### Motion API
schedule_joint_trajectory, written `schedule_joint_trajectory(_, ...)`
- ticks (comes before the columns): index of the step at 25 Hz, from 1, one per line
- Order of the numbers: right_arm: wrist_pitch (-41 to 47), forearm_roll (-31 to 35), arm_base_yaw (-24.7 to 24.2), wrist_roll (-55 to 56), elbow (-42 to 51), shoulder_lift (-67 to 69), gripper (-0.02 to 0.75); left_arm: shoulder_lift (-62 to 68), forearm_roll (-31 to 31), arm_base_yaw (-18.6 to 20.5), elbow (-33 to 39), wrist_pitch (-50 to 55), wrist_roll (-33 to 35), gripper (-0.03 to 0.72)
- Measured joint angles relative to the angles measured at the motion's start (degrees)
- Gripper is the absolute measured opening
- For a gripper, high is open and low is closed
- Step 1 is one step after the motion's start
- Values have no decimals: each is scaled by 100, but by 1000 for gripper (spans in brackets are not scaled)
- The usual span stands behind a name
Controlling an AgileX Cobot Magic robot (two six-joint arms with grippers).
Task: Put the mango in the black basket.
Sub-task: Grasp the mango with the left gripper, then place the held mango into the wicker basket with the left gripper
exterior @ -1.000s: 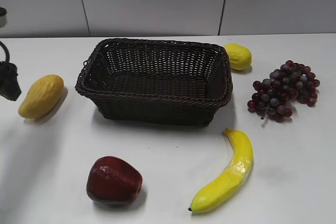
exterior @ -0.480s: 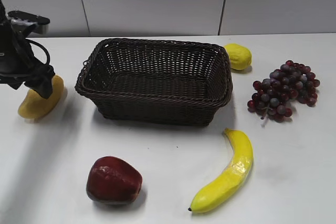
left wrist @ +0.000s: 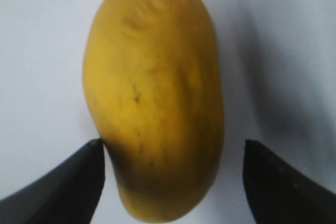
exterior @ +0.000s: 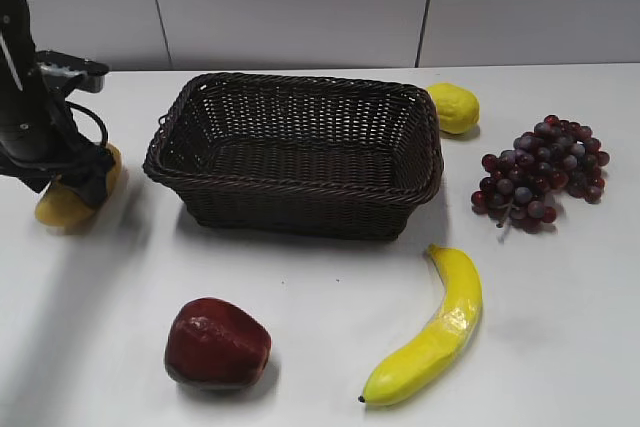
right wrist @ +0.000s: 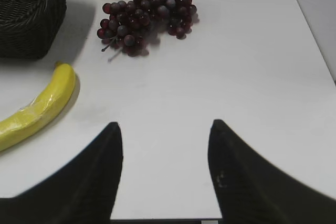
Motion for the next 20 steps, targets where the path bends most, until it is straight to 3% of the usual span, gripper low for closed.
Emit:
schedule_joint_trajectory(6, 0, 0, 0, 6, 0, 0, 407, 224, -5, 0, 0, -41, 0, 602)
schedule_joint_trajectory(11, 0, 0, 0, -1, 0, 0, 407, 224, -5, 0, -27, -49, 0, 522)
schedule_joint_trajectory(14, 0, 0, 0, -1, 0, 0, 407, 224, -16, 0, -84, 91, 0, 522)
schedule_joint_trajectory(20, 0, 0, 0, -1, 0, 0, 407, 152, -16, 0, -712, 752, 0, 522)
